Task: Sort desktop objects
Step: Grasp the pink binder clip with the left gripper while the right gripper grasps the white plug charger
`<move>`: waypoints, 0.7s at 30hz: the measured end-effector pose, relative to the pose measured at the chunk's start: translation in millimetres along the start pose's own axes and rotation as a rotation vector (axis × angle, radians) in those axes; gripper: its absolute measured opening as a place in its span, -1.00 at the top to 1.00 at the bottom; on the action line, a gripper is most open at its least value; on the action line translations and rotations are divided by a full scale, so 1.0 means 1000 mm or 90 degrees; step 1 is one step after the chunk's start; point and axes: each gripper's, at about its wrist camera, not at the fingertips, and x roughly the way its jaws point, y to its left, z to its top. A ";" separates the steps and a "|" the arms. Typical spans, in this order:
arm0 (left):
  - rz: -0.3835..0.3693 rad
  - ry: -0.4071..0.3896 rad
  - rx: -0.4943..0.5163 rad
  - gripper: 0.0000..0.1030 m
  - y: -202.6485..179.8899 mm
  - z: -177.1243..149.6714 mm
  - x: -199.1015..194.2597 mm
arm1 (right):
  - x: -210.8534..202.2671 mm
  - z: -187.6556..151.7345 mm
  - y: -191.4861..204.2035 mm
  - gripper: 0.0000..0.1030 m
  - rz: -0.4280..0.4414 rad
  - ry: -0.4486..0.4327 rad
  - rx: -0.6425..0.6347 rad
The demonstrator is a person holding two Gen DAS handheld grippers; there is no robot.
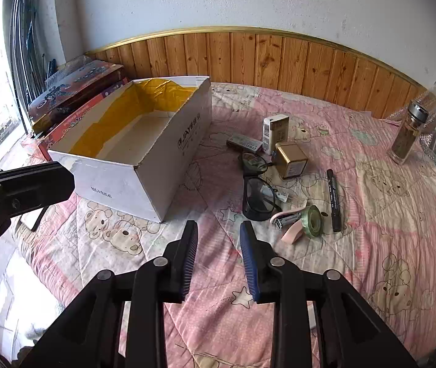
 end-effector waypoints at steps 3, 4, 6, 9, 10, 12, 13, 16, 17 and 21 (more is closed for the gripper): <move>-0.010 0.016 -0.005 0.46 -0.002 0.001 0.013 | 0.008 -0.004 -0.013 0.13 -0.002 0.009 0.021; -0.013 0.021 -0.003 0.45 -0.004 0.002 0.018 | 0.011 -0.005 -0.017 0.09 -0.002 0.013 0.028; -0.022 0.037 -0.002 0.37 -0.007 0.002 0.030 | 0.018 -0.004 -0.023 0.02 -0.010 0.030 0.037; -0.049 0.072 -0.007 0.34 -0.010 0.002 0.051 | 0.021 -0.017 -0.038 -0.09 -0.014 0.042 0.053; -0.057 0.084 -0.008 0.33 -0.012 0.002 0.059 | 0.021 -0.023 -0.045 -0.13 -0.015 0.045 0.059; -0.066 0.106 -0.010 0.29 -0.017 0.000 0.074 | 0.020 -0.039 -0.059 -0.13 -0.022 0.053 0.071; -0.071 0.115 -0.010 0.26 -0.019 -0.001 0.081 | 0.020 -0.048 -0.066 -0.13 -0.033 0.061 0.077; -0.084 0.140 -0.013 0.24 -0.027 -0.002 0.101 | 0.033 -0.072 -0.086 -0.13 -0.011 0.047 0.111; -0.089 0.149 -0.015 0.23 -0.030 -0.003 0.107 | 0.034 -0.079 -0.091 -0.13 -0.022 0.054 0.108; -0.106 0.178 -0.019 0.17 -0.040 -0.008 0.128 | 0.038 -0.094 -0.102 -0.21 -0.012 0.065 0.125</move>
